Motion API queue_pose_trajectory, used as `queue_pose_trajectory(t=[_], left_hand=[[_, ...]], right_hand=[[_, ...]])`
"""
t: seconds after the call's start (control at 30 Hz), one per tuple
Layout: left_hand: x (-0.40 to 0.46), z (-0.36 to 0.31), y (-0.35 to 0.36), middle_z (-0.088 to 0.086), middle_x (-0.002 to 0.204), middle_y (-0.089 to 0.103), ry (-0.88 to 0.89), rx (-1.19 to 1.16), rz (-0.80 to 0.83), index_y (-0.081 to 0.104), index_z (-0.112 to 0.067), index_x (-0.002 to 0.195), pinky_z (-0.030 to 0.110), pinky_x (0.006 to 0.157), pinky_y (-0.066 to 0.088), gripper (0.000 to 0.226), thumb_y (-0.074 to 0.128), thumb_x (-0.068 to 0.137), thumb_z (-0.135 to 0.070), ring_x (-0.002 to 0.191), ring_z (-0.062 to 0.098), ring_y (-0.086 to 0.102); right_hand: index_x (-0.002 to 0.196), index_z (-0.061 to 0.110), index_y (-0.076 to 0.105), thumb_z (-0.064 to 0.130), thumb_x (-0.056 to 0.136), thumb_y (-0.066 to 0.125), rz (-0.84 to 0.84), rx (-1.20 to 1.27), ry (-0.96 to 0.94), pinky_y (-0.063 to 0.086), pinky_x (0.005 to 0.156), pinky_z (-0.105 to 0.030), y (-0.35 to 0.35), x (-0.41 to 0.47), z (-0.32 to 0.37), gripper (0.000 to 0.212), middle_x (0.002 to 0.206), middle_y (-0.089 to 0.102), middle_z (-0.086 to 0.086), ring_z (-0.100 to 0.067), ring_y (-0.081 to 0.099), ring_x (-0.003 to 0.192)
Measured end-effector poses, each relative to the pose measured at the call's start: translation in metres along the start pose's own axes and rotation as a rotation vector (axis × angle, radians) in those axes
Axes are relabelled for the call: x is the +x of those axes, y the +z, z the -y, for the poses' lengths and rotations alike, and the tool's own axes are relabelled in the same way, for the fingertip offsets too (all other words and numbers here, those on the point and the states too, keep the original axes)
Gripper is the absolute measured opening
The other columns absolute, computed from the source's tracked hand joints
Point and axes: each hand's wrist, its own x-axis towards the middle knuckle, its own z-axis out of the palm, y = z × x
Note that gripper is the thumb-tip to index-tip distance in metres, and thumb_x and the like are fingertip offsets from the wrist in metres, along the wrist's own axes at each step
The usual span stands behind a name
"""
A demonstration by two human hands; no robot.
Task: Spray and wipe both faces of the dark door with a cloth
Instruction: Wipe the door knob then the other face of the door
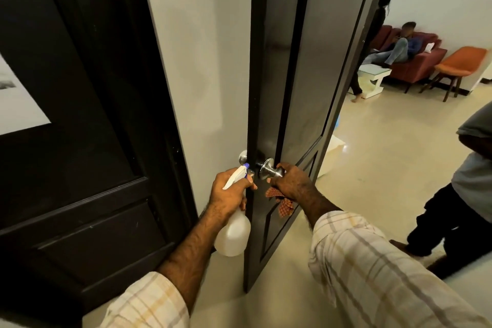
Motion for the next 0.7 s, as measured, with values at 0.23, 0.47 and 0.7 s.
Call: queue_pose_trajectory(t=[0.23, 0.47, 0.7], left_hand=[[-0.045, -0.007, 0.044, 0.011, 0.094, 0.078, -0.035, 0.009, -0.007, 0.074, -0.012, 0.111, 0.031, 0.052, 0.057, 0.017, 0.070, 0.096, -0.019, 0.052, 0.023, 0.061], [-0.070, -0.010, 0.104, 0.013, 0.093, 0.077, -0.062, -0.003, 0.074, 0.074, -0.014, 0.108, 0.033, 0.054, 0.056, 0.014, 0.069, 0.096, -0.016, 0.055, 0.026, 0.059], [-0.076, -0.012, 0.169, 0.012, 0.094, 0.078, -0.089, -0.022, 0.186, 0.066, -0.019, 0.125, 0.029, 0.047, 0.053, 0.030, 0.070, 0.096, -0.014, 0.049, 0.018, 0.060]], right_hand=[[0.142, 0.035, 0.062, 0.045, 0.087, 0.081, -0.032, 0.012, 0.003, 0.059, 0.089, -0.037, -0.039, -0.032, -0.050, 0.059, 0.122, 0.073, -0.001, -0.022, 0.069, 0.101], [0.141, 0.038, 0.061, 0.044, 0.085, 0.076, -0.064, -0.021, 0.040, 0.056, 0.090, -0.036, -0.089, -0.067, -0.109, 0.058, 0.127, 0.072, -0.006, -0.027, 0.067, 0.102], [0.135, 0.042, 0.061, 0.036, 0.089, 0.072, -0.157, 0.003, 0.132, 0.056, 0.086, -0.035, -0.139, -0.098, -0.169, 0.047, 0.114, 0.072, 0.001, -0.026, 0.065, 0.091]])
